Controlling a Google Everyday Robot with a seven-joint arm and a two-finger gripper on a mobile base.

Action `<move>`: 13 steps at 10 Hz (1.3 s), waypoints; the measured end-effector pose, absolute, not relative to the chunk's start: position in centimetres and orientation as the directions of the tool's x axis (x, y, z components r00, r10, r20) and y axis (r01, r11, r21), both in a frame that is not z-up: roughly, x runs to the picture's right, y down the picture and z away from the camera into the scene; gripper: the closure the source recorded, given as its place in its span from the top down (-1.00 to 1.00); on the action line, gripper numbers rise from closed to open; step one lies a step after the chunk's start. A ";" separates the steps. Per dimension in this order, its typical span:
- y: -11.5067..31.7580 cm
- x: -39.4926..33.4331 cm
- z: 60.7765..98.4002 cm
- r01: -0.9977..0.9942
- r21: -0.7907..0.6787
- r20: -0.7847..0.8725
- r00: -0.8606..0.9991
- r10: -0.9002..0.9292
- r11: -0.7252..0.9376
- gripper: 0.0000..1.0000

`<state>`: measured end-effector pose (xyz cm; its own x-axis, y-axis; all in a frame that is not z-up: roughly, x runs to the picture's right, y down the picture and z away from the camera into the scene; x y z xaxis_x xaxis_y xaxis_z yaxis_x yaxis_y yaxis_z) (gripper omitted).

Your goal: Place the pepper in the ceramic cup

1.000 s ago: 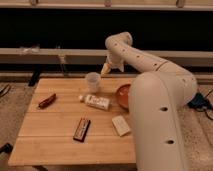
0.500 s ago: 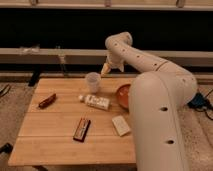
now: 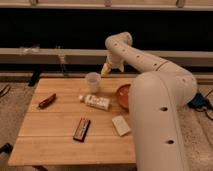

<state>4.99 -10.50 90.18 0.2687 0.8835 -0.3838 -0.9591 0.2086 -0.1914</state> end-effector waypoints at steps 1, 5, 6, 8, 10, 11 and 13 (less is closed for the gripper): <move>-10.5 5.0 90.2 -0.959 -0.191 -0.384 0.269 0.883 0.209 0.60; -10.5 5.0 90.2 -0.959 -0.191 -0.384 0.269 0.883 0.209 0.60; -10.5 5.0 90.2 -0.959 -0.191 -0.384 0.269 0.883 0.209 0.60; -10.5 5.0 90.2 -0.959 -0.191 -0.384 0.270 0.883 0.210 0.60; -11.1 4.4 89.4 -0.952 -0.193 -0.352 0.291 0.889 0.236 0.60; -11.5 3.6 88.5 -0.946 -0.200 -0.325 0.310 0.893 0.255 0.60; -11.8 -0.4 84.2 -0.906 -0.247 -0.219 0.398 0.891 0.344 0.60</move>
<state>-0.39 -11.77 84.22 0.3980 0.8908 -0.2194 -0.9059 0.3438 -0.2474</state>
